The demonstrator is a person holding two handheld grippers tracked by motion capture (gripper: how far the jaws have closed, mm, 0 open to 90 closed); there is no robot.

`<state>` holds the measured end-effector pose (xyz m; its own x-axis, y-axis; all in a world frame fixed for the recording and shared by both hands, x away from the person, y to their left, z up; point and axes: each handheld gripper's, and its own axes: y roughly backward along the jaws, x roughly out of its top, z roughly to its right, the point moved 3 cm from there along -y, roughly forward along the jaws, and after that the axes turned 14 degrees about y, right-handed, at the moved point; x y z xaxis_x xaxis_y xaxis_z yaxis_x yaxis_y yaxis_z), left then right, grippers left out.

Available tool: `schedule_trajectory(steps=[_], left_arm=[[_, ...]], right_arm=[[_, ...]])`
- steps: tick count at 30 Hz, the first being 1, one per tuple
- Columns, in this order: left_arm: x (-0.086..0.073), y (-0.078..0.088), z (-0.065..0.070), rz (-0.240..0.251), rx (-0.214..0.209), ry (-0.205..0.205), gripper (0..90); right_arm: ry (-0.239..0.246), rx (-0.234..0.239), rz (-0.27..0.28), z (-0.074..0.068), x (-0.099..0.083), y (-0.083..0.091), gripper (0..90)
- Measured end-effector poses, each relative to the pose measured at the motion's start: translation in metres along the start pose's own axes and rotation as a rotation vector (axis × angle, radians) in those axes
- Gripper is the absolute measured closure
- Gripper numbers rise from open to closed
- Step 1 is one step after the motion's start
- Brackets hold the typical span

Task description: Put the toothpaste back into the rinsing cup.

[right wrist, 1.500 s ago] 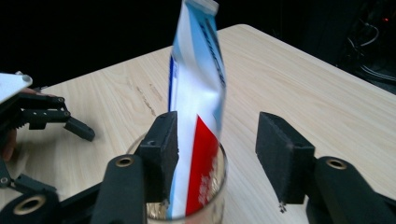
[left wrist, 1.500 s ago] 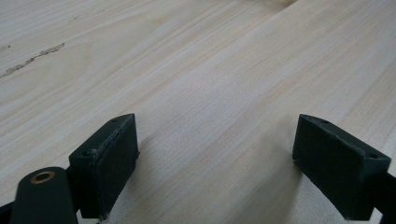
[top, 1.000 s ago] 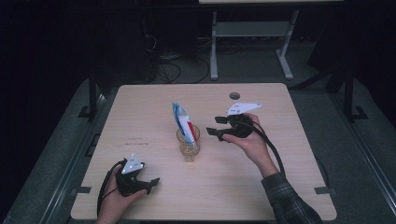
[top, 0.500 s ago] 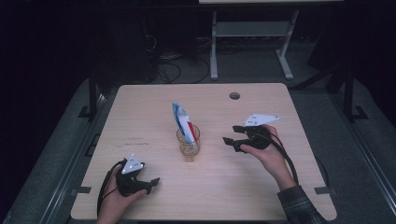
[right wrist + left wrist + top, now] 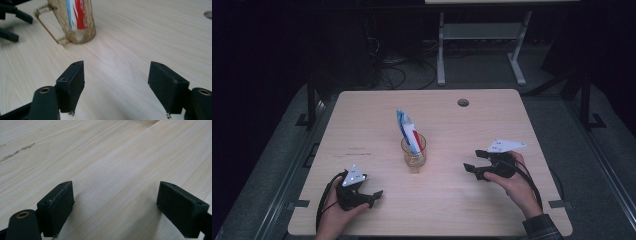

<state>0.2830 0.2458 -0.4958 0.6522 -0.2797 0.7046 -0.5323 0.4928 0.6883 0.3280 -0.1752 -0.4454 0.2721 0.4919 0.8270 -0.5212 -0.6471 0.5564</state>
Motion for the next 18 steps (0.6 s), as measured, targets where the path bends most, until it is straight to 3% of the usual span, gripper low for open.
schedule_trajectory(steps=[5, 18], left_arm=[[0.0, 0.0, 0.0, 0.003, 0.0, 0.0, 13.4], [0.0, 0.0, 0.0, 0.001, 0.001, -0.003, 13.4]], right_arm=[[-0.009, -0.013, -0.038, -0.007, -0.021, 0.005, 25.0], [-0.004, -0.04, -0.118, -0.016, -0.053, 0.013, 21.4]])
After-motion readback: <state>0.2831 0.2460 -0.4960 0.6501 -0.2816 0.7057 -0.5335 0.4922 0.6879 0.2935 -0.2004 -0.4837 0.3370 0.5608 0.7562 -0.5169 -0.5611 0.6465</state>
